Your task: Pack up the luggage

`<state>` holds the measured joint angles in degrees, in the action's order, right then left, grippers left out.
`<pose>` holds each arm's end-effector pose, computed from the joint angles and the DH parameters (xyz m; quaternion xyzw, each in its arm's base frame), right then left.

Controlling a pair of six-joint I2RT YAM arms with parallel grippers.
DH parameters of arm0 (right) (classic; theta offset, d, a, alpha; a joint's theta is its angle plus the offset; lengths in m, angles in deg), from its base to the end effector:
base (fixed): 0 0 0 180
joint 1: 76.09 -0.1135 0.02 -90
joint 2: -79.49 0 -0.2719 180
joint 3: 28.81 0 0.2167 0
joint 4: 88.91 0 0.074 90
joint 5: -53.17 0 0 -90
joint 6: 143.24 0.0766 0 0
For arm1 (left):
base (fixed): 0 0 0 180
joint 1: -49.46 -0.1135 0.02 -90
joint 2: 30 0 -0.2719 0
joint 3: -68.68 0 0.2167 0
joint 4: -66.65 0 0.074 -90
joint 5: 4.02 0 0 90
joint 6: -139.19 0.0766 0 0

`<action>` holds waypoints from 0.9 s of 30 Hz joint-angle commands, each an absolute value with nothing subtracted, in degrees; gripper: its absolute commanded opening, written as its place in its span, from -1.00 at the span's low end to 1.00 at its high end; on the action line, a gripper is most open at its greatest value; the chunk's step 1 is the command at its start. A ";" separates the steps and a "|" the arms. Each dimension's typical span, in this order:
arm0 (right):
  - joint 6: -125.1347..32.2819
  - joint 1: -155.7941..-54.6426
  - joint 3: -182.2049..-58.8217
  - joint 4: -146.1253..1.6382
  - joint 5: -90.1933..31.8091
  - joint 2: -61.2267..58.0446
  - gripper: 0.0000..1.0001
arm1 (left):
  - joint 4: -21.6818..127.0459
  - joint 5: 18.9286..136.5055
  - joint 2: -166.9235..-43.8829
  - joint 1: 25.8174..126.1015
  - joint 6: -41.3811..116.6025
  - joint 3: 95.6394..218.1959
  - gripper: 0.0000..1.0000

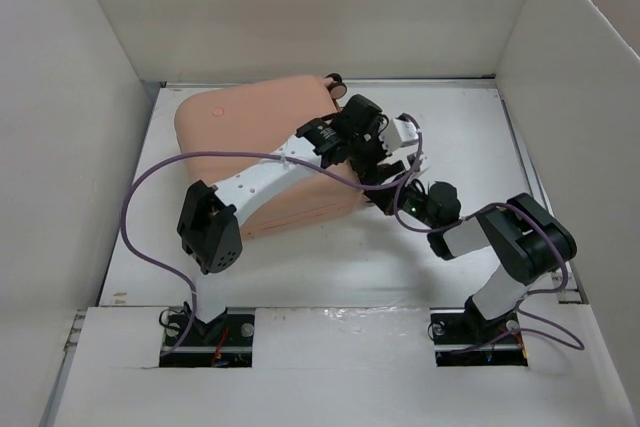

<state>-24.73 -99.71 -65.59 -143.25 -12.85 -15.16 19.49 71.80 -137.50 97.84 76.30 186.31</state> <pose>0.2633 0.1491 0.1921 -0.1118 0.7181 0.4304 0.5354 0.2739 -0.3365 0.3216 0.5872 0.6686 -0.1903 0.4146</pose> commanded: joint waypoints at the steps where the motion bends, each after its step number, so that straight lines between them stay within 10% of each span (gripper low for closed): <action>1: -22.30 -100.79 -65.62 -152.64 -14.77 -15.17 -1.00 | 18.05 74.64 -138.63 97.10 74.06 188.46 0.86; 13: -22.83 -100.79 -63.95 -151.59 -15.30 -13.50 -1.00 | 15.60 73.49 -143.64 97.10 72.92 189.61 0.72; 17: -22.83 -100.26 -63.95 -149.05 -16.35 -12.45 -1.00 | 16.13 75.17 -143.64 97.10 72.92 188.81 -0.33; 18: -22.83 -100.26 -63.95 -148.34 -16.35 -12.44 -1.00 | 15.52 75.17 -143.03 97.10 73.53 188.81 -0.99; 27: -23.70 -94.12 -63.95 -132.54 -22.34 -6.73 -1.00 | 7.16 65.69 -134.69 96.57 79.33 183.22 -1.00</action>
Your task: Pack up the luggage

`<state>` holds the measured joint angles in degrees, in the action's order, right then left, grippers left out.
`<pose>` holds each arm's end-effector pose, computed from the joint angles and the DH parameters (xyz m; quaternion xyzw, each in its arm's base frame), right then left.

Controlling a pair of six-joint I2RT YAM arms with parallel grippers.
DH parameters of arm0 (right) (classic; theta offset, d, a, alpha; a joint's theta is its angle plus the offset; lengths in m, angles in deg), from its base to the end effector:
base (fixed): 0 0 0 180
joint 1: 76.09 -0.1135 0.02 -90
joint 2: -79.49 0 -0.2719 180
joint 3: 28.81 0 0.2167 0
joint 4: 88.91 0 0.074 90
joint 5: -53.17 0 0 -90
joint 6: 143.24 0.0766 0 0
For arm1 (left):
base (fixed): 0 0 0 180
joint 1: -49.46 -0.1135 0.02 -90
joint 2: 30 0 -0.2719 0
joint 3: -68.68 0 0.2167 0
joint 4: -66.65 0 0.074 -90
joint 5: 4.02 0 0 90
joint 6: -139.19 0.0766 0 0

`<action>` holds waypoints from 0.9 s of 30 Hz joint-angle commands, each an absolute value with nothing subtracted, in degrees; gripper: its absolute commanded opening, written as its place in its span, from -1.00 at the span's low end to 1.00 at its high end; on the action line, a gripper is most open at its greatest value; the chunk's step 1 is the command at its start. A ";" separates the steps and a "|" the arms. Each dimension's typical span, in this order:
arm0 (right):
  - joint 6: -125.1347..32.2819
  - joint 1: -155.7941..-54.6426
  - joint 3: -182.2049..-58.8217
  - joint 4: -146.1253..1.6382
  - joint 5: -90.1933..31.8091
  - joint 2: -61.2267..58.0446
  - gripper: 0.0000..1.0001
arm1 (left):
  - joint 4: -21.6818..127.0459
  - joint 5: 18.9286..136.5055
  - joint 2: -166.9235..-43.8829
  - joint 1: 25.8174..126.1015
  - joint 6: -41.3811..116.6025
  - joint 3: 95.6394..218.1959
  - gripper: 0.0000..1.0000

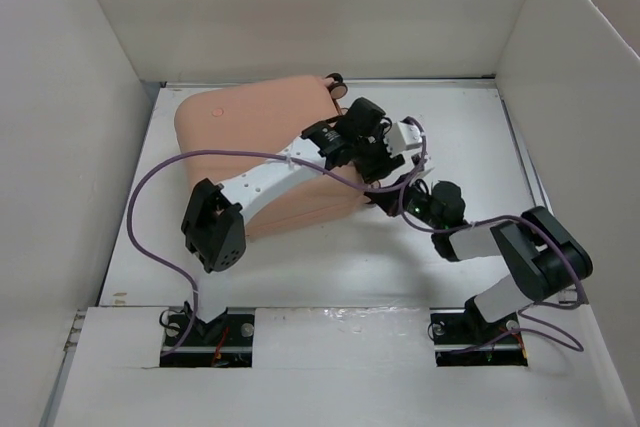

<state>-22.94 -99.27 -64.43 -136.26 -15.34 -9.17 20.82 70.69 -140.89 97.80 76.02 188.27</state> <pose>0.2542 0.1394 0.1978 -0.0797 0.7347 0.4201 0.5267 0.2834 -0.3489 0.3110 0.5882 0.6672 -0.1994 0.4112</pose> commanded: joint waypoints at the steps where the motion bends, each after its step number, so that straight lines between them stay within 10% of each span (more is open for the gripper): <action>1: -24.67 -93.41 -65.43 -131.47 -21.37 -6.03 -1.00 | 6.29 64.37 -133.11 96.57 80.29 181.19 -1.00; 11: -26.52 -95.32 -72.56 -133.66 -11.17 -9.81 -1.00 | 4.44 53.64 -116.66 100.00 88.56 158.32 -1.00; 27: -22.75 -95.35 -78.10 -118.20 -34.44 -10.33 -1.00 | -13.93 49.50 -103.48 104.03 107.90 151.55 -1.00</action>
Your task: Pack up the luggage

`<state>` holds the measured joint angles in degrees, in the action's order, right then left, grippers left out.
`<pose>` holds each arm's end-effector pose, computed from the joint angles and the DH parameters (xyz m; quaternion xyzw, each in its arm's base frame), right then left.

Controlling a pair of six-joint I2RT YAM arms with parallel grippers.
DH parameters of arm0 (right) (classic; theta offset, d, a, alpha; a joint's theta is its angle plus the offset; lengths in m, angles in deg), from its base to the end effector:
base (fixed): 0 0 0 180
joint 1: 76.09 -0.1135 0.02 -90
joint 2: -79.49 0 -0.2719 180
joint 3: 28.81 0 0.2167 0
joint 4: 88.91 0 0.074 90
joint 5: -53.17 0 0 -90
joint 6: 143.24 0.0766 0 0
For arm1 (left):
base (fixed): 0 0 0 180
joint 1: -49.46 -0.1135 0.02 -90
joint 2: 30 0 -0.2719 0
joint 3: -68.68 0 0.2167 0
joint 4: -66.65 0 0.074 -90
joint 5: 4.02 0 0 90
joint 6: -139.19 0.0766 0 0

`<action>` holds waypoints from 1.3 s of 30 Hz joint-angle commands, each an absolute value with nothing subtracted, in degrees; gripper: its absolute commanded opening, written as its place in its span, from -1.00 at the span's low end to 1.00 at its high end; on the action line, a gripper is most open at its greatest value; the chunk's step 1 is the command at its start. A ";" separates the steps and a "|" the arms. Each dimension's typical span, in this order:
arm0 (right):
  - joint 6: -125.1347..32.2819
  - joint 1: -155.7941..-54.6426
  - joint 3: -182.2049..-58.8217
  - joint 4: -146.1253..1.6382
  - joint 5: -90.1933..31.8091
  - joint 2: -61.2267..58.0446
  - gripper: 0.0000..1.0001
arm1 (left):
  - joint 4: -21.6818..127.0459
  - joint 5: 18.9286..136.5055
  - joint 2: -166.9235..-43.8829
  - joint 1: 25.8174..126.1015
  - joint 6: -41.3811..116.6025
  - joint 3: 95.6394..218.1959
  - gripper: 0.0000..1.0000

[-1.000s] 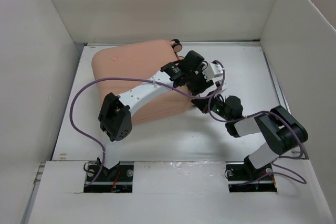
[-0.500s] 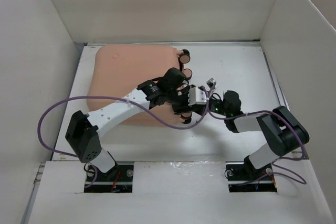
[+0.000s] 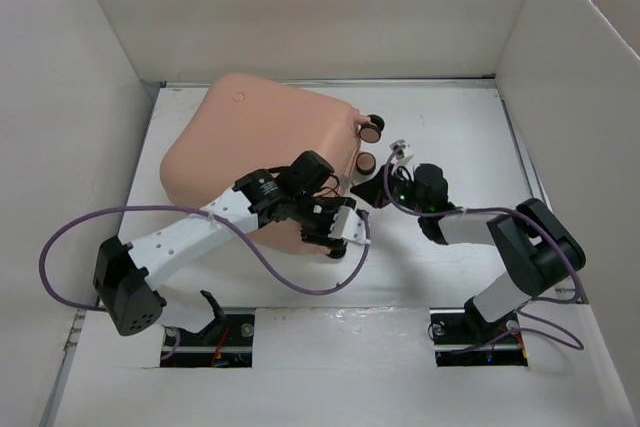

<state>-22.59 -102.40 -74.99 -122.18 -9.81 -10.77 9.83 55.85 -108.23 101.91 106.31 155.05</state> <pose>0.2684 0.1715 0.2080 -0.1204 0.7543 0.4537 0.4589 0.1351 -0.2388 0.3050 0.7911 0.4461 -0.2291 0.3503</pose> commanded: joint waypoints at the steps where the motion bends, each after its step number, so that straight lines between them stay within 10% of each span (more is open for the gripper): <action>1: -22.74 -93.43 -78.71 -116.80 -34.46 -10.33 -1.00 | -13.93 50.11 -102.86 104.04 107.90 150.07 -1.00; 28: -30.89 -78.38 -110.78 -112.74 -10.16 -32.21 -1.00 | -11.13 54.95 -91.09 105.71 108.96 142.94 -1.00; 29: -35.18 -78.38 -112.97 -112.74 -7.42 -32.22 -1.00 | -9.55 56.17 -89.69 105.71 108.26 142.93 -0.43; 30: -36.70 -78.38 -114.04 -112.74 -4.69 -32.22 -1.00 | -8.41 56.18 -88.89 105.71 108.25 142.93 -0.42; 31: -37.94 -78.38 -114.92 -112.22 0.38 -32.22 -1.00 | -6.92 58.53 -88.01 105.71 105.29 142.93 0.23; 39: -46.56 -83.37 -121.25 -103.79 4.74 -33.36 -1.00 | 29.90 87.79 -69.91 105.71 82.33 147.14 1.00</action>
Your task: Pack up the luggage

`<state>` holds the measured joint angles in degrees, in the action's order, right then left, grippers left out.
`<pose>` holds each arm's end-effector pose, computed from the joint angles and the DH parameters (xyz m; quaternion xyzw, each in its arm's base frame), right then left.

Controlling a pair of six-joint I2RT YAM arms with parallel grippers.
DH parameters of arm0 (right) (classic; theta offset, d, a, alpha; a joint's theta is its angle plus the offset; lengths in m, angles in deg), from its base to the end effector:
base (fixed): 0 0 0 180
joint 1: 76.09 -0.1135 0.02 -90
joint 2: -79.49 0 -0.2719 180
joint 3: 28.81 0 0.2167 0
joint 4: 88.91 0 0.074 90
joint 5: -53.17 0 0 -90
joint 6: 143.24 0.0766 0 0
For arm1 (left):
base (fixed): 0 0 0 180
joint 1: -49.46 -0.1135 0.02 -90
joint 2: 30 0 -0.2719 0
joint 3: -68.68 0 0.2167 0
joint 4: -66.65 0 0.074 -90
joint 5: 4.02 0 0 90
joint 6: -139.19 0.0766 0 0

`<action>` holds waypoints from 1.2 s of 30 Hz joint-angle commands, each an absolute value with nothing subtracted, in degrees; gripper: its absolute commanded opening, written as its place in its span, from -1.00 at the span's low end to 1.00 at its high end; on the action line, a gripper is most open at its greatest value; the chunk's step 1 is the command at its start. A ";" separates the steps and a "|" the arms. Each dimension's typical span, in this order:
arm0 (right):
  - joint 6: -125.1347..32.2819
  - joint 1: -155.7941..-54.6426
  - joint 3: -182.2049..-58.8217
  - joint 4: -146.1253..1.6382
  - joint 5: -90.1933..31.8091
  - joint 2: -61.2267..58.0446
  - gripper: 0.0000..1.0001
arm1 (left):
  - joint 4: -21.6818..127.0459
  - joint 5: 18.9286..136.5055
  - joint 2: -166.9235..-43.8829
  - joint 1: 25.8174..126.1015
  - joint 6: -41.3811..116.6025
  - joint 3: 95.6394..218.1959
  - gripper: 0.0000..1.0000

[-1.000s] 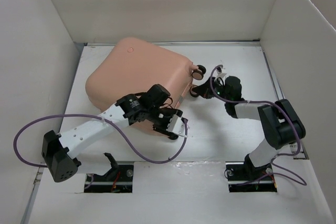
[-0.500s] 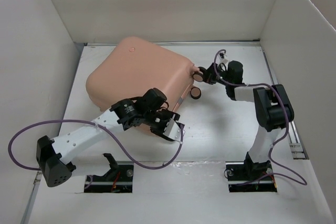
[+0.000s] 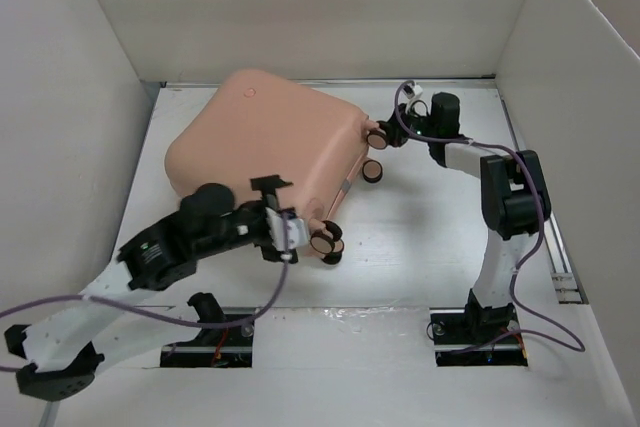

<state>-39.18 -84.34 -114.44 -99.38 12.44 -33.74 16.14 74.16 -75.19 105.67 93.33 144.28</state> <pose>0.4249 0.1203 0.2264 -0.2102 0.7429 0.4335 0.4648 0.0733 -0.1377 0.3649 0.6639 0.4769 -0.1438 0.5578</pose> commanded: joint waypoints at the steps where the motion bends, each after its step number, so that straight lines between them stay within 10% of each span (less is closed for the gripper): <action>1: -47.08 -83.39 -122.82 -101.95 4.74 -34.49 -1.00 | 31.14 90.78 -69.38 105.71 82.33 148.28 0.96; 8: -47.09 -86.20 -125.21 -101.93 4.74 -37.31 -1.00 | 12.98 107.77 -70.96 95.43 71.79 145.50 0.05; 15: -47.62 -88.04 -125.21 -101.93 4.74 -37.32 -1.00 | 6.11 107.42 -68.32 85.85 65.81 133.80 -0.10; 22: -48.14 -89.88 -126.27 -101.93 4.21 -37.32 -1.00 | 4.88 104.36 -75.07 80.59 64.66 128.44 0.00; 30: -49.99 -92.61 -118.89 -105.35 1.40 -31.87 -1.00 | 16.56 77.67 -98.13 30.19 82.65 137.02 0.32; 36: -49.99 -93.14 -116.43 -105.97 -0.36 -30.64 -1.00 | 14.29 71.31 -114.18 30.29 81.45 148.81 0.35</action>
